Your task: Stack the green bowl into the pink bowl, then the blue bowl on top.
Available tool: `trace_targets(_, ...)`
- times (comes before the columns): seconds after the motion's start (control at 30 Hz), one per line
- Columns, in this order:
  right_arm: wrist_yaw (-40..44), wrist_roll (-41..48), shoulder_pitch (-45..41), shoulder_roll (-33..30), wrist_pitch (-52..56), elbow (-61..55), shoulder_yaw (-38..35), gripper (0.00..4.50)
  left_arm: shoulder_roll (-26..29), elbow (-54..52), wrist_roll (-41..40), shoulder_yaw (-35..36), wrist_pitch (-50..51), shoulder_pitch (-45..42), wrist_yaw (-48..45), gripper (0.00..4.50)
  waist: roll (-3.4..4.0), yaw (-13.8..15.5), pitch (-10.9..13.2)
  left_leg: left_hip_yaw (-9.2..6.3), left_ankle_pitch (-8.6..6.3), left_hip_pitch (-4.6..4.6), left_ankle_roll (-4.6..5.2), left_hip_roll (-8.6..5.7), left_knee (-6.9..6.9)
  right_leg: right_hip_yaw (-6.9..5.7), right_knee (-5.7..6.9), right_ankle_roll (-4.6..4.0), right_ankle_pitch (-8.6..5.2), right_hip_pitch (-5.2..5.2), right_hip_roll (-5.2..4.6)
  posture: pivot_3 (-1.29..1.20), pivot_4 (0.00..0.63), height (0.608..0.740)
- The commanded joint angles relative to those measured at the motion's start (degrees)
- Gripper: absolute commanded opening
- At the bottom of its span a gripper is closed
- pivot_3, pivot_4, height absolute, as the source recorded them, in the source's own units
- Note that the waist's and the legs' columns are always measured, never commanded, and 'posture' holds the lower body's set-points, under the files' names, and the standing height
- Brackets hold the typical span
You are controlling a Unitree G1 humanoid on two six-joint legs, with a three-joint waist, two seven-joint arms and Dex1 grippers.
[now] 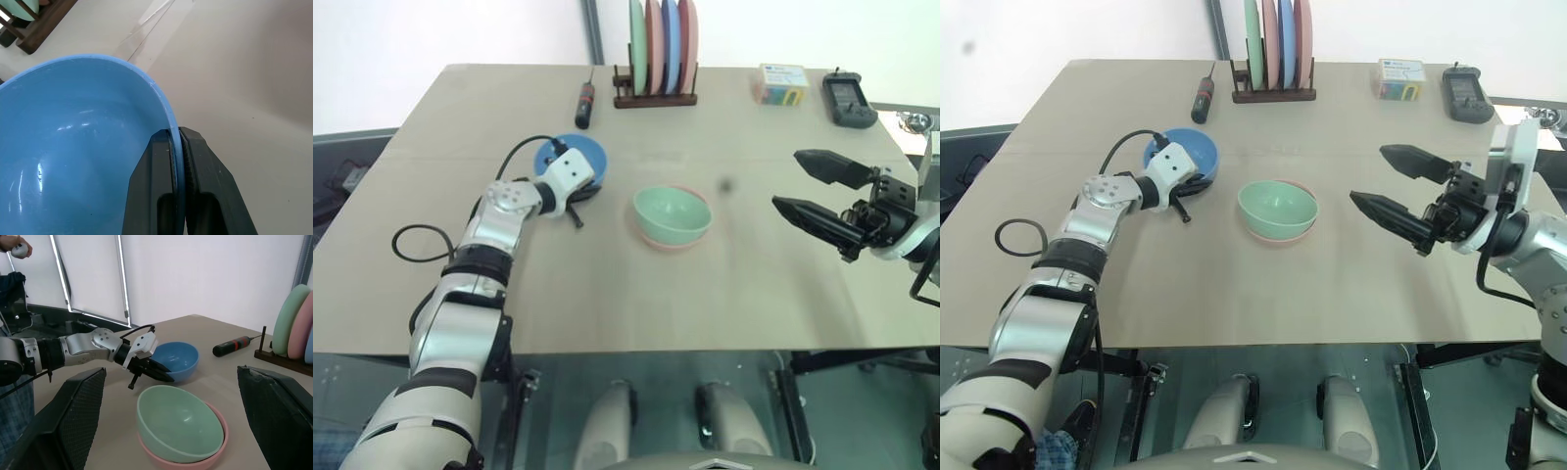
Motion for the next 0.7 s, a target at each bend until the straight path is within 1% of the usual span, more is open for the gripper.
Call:
trace_targets(0.03, 0.1, 1.1, -0.6, -1.1, -1.7, -0.7, -0.1, 4.50, 1.3, -7.2, -0.6, 1.1, -0.5, -2.8, -2.1, 0.02, -0.01, 0.0, 0.0, 0.00, 0.00, -0.01, 0.00, 0.00, 0.00, 0.00, 0.00, 0.00, 0.00, 0.00, 0.00, 0.00, 0.150, 0.740)
trace_targets(0.17, 0.2, 1.3, -0.7, -1.4, -1.9, -0.4, 0.5, 4.50, 1.6, -14.6, -1.8, 1.5, -0.7, -4.9, -5.1, 0.02, -0.04, 0.1, 0.0, -0.07, 0.00, -0.09, 0.00, 0.00, 0.06, -0.06, -0.01, 0.00, 0.00, -0.02, 0.00, 0.00, 0.150, 0.740)
trace_targets(0.3, 0.4, 1.0, -0.9, -1.7, -2.4, 0.1, 1.4, 4.50, 0.5, -28.5, -6.6, 0.2, 3.2, -6.3, -12.7, 0.02, -0.03, 0.1, 0.0, -0.08, 0.00, -0.20, 0.00, 0.00, 0.18, -0.08, -0.02, 0.01, 0.00, -0.03, -0.01, 0.00, 0.150, 0.740)
trace_targets(0.37, 0.3, 1.0, -0.9, -1.7, -2.6, 0.2, 1.9, 4.50, 0.0, -35.2, -9.1, -1.0, 4.8, -5.2, -16.4, 0.02, -0.03, 0.1, 0.0, -0.07, 0.00, -0.21, 0.00, 0.00, 0.19, -0.07, -0.02, 0.00, 0.00, -0.03, -0.02, 0.00, 0.150, 0.740)
trace_targets(0.47, -0.1, 0.9, -0.9, -1.4, -2.8, -0.1, 2.6, 4.50, 0.4, -43.9, -11.6, -3.5, 3.2, -2.7, -22.5, 0.02, -0.02, -0.1, 0.0, -0.06, 0.00, -0.17, 0.00, 0.01, 0.20, -0.05, 0.01, 0.00, 0.00, -0.04, -0.01, 0.00, 0.150, 0.740)
trace_targets(0.53, -0.7, 1.1, -0.9, -1.0, -2.9, -0.5, 2.9, 4.50, 0.6, -47.9, -12.6, -4.5, 4.5, -1.5, -24.4, 0.02, -0.02, -0.2, 0.0, -0.03, 0.00, -0.13, 0.00, 0.01, 0.20, -0.01, 0.05, 0.00, 0.00, -0.04, 0.00, 0.00, 0.150, 0.740)
trace_targets(0.6, -1.1, 1.4, -0.6, -0.8, -3.0, -1.0, 3.0, 4.50, 0.7, -49.6, -12.7, -4.9, 5.0, -1.2, -25.0, 0.02, -0.02, -0.2, 0.0, -0.02, 0.00, -0.09, 0.00, 0.02, 0.21, 0.00, 0.10, 0.00, 0.00, -0.03, 0.01, 0.00, 0.150, 0.740)
trace_targets(0.63, -1.2, 1.5, -0.5, -0.8, -3.0, -1.1, 3.1, 4.50, 0.7, -50.0, -12.7, -4.9, 4.9, -1.2, -25.1, 0.39, -0.02, -0.2, 0.0, -0.03, 0.00, -0.09, 0.01, 0.02, 0.23, 0.00, 0.11, 0.00, 0.00, -0.03, 0.02, 0.00, 0.150, 0.740)
trace_targets(0.67, -1.3, 1.5, -0.4, -0.9, -3.1, -1.1, 3.1, 4.50, 0.6, -50.1, -12.7, -4.8, 4.9, -1.3, -24.9, 0.39, -0.02, -0.1, 0.0, -0.04, 0.00, -0.08, 0.01, 0.02, 0.26, 0.00, 0.15, 0.02, -0.01, -0.03, 0.03, 0.00, 0.150, 0.740)
trace_targets(0.7, -1.3, 1.6, -0.2, -1.0, -3.2, -1.1, 3.0, 4.50, 0.5, -50.0, -12.8, -4.6, 4.6, -1.3, -24.9, 0.89, -0.02, -0.1, 0.0, -0.03, 0.00, -0.05, 0.01, 0.02, 0.29, 0.00, 0.17, 0.03, -0.02, -0.01, 0.03, 0.00, 0.150, 0.740)
